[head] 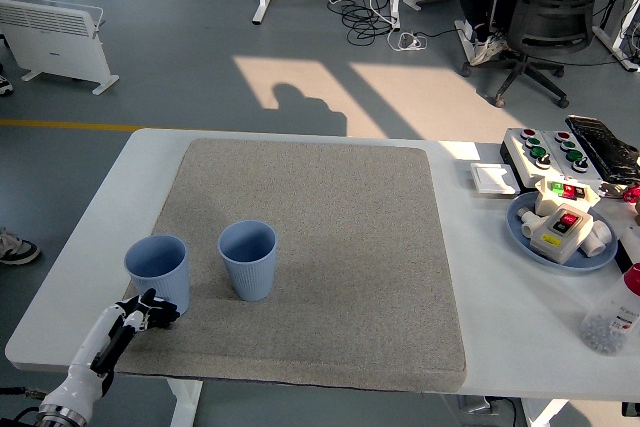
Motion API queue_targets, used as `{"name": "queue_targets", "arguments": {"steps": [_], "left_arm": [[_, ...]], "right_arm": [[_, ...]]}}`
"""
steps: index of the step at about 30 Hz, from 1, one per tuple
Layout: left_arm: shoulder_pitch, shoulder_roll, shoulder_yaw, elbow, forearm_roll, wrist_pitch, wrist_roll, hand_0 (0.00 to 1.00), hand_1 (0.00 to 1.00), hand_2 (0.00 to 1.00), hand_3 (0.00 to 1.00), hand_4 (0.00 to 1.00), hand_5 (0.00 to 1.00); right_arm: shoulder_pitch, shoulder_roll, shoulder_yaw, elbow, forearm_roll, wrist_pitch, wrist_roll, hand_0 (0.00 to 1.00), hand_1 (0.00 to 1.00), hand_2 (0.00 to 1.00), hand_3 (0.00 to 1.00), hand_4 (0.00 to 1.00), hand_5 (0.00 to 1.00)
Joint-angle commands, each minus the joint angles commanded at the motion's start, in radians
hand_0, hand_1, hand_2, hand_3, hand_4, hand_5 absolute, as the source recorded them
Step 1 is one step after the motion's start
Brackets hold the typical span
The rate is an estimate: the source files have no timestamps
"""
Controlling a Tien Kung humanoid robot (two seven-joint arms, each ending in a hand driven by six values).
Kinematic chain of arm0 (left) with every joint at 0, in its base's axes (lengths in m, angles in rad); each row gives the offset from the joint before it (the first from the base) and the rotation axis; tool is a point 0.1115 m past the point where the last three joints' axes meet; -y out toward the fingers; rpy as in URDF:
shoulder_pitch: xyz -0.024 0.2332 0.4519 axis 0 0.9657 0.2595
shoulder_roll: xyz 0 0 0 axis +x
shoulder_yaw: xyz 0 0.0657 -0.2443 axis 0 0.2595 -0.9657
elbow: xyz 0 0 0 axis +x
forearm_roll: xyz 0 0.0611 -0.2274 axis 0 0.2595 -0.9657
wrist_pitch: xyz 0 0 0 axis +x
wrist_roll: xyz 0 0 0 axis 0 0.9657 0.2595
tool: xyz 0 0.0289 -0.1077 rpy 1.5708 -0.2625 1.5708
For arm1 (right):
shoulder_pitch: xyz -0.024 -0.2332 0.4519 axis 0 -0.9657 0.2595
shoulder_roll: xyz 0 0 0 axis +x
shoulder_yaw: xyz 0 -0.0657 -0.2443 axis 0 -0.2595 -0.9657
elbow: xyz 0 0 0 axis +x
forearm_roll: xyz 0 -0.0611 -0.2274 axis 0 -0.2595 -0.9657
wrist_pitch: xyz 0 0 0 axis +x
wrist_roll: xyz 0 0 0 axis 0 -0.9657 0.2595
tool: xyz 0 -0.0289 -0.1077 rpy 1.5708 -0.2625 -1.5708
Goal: Push cup pick cup insert cup
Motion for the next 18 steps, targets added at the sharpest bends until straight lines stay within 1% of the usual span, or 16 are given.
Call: {"name": "queue_targets", "arguments": {"steps": [7, 12, 15, 18], "left_arm": [[-0.024, 0.005, 0.01, 0.02, -0.017, 0.003, -0.008, 0.738, 0.61, 0.548, 0.515, 0.638, 0.998], [-0.054, 0.009, 0.022, 0.039, -0.039, 0.007, -0.019, 0.738, 0.609, 0.546, 0.515, 0.638, 0.998], [-0.079, 0.014, 0.032, 0.052, -0.047, 0.007, -0.02, 0.737, 0.608, 0.545, 0.514, 0.638, 0.998], [-0.1, 0.026, 0.048, 0.06, -0.055, 0.004, -0.02, 0.737, 0.608, 0.545, 0.514, 0.638, 0.998]], "right_arm": [[-0.004, 0.001, 0.003, 0.0, -0.005, 0.001, -0.001, 0.73, 0.665, 0.636, 0.572, 0.129, 0.363], [-0.003, 0.001, 0.0, 0.0, 0.001, 0.001, 0.0, 0.73, 0.666, 0.636, 0.572, 0.129, 0.363], [0.001, 0.002, -0.003, 0.0, 0.004, 0.001, 0.001, 0.73, 0.666, 0.636, 0.572, 0.129, 0.363], [0.003, 0.002, -0.004, 0.0, 0.006, 0.001, 0.002, 0.73, 0.666, 0.636, 0.572, 0.129, 0.363]]}}
